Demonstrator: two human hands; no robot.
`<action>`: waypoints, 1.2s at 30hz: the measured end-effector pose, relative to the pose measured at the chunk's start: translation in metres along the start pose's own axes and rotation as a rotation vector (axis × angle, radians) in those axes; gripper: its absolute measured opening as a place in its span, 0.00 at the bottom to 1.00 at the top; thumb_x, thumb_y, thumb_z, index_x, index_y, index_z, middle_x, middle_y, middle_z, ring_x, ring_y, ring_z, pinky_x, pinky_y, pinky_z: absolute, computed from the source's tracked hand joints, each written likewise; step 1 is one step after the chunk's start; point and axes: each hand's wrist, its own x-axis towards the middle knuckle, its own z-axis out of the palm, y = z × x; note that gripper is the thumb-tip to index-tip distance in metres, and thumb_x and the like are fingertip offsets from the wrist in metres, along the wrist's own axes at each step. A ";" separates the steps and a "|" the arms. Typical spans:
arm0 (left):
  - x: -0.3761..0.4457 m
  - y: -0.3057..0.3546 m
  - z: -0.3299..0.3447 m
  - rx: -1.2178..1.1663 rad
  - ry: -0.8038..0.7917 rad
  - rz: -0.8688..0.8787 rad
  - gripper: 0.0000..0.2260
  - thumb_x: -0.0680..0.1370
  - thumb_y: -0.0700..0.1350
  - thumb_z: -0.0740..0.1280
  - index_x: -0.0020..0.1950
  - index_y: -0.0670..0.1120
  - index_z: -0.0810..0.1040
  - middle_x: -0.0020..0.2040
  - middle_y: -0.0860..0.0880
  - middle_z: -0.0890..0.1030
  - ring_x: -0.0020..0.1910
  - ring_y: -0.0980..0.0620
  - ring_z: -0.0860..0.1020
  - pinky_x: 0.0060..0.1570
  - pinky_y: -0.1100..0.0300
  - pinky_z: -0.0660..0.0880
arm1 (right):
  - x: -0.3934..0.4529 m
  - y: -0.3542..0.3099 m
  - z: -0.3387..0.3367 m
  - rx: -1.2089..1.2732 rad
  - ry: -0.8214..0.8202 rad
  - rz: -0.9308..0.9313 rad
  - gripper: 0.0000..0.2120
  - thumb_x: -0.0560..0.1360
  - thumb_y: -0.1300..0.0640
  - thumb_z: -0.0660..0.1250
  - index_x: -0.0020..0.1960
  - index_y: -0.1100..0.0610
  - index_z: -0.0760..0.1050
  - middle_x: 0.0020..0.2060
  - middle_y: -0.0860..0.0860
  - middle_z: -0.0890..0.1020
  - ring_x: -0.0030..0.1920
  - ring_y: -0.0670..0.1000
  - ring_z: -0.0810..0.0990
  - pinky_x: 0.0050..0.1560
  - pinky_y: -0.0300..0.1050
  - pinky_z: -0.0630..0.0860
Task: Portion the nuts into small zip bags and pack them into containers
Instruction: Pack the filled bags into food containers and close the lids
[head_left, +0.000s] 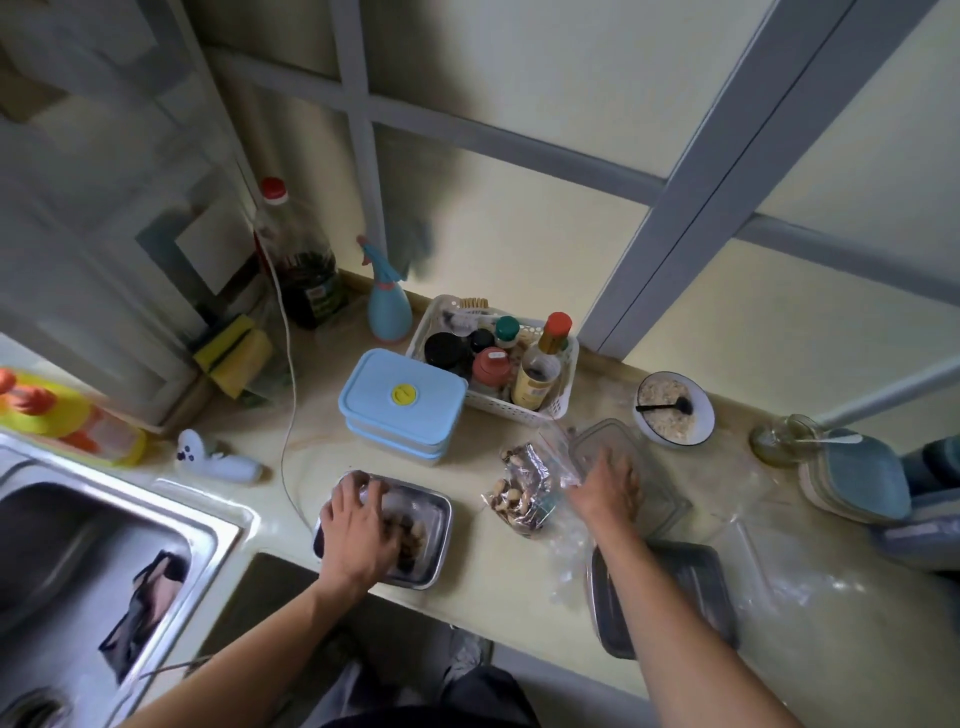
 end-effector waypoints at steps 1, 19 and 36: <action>-0.003 0.001 -0.001 -0.025 0.055 -0.002 0.25 0.64 0.46 0.74 0.60 0.46 0.74 0.61 0.43 0.68 0.58 0.39 0.69 0.56 0.43 0.72 | 0.001 0.002 0.000 -0.002 0.003 -0.014 0.30 0.73 0.52 0.75 0.71 0.54 0.67 0.69 0.58 0.70 0.69 0.61 0.70 0.68 0.56 0.69; 0.000 0.005 0.011 0.147 -0.122 0.014 0.28 0.72 0.72 0.58 0.61 0.52 0.71 0.59 0.47 0.71 0.60 0.43 0.71 0.54 0.47 0.72 | -0.009 -0.007 -0.002 0.118 0.351 -0.142 0.17 0.77 0.62 0.70 0.65 0.58 0.78 0.59 0.58 0.83 0.56 0.63 0.81 0.60 0.59 0.75; 0.004 -0.004 -0.011 -0.020 -0.110 -0.033 0.29 0.74 0.65 0.45 0.59 0.48 0.74 0.61 0.45 0.68 0.62 0.44 0.67 0.62 0.47 0.67 | -0.083 -0.047 0.007 0.171 0.851 -0.455 0.23 0.72 0.73 0.69 0.65 0.61 0.79 0.58 0.56 0.85 0.58 0.55 0.84 0.77 0.64 0.61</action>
